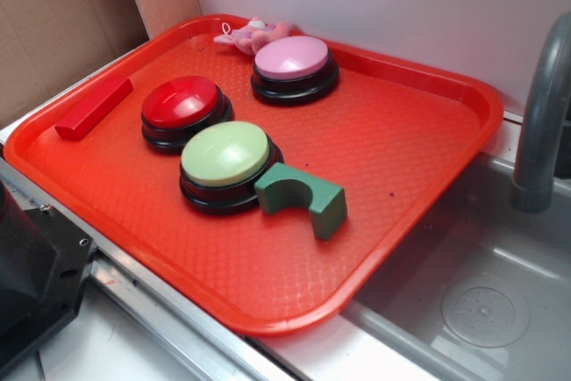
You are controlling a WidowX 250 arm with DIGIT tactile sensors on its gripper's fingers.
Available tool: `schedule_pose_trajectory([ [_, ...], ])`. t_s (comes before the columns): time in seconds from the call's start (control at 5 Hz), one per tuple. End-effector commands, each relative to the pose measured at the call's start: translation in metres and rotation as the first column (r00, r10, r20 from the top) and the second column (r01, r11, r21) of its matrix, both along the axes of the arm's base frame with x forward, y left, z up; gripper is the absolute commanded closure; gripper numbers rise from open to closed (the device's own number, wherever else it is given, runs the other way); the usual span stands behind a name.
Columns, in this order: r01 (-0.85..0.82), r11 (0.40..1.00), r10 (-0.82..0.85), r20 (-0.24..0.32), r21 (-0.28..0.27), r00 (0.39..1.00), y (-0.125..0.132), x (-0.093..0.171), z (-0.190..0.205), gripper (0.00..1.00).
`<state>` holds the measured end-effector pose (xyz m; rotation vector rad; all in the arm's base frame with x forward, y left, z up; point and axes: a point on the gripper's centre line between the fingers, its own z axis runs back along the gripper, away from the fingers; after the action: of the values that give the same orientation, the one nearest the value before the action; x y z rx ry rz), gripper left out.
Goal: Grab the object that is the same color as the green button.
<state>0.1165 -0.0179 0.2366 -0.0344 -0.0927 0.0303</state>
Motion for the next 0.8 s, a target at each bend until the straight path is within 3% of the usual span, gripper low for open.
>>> schedule_pose_trajectory([
  [0.0, 0.000, 1.000, 0.000, 0.000, 0.000, 1.000, 0.000, 0.000, 0.000, 0.00],
  [0.2, -0.096, 0.995, 0.096, 0.002, -0.036, 0.995, -0.020, 0.013, -0.019, 0.00],
  [0.4, -0.179, 0.983, 0.179, -0.023, -0.035, 0.984, -0.037, 0.030, -0.038, 0.00],
  [0.6, -0.362, 0.931, 0.363, -0.002, -0.050, 0.932, -0.059, 0.055, -0.066, 0.00],
])
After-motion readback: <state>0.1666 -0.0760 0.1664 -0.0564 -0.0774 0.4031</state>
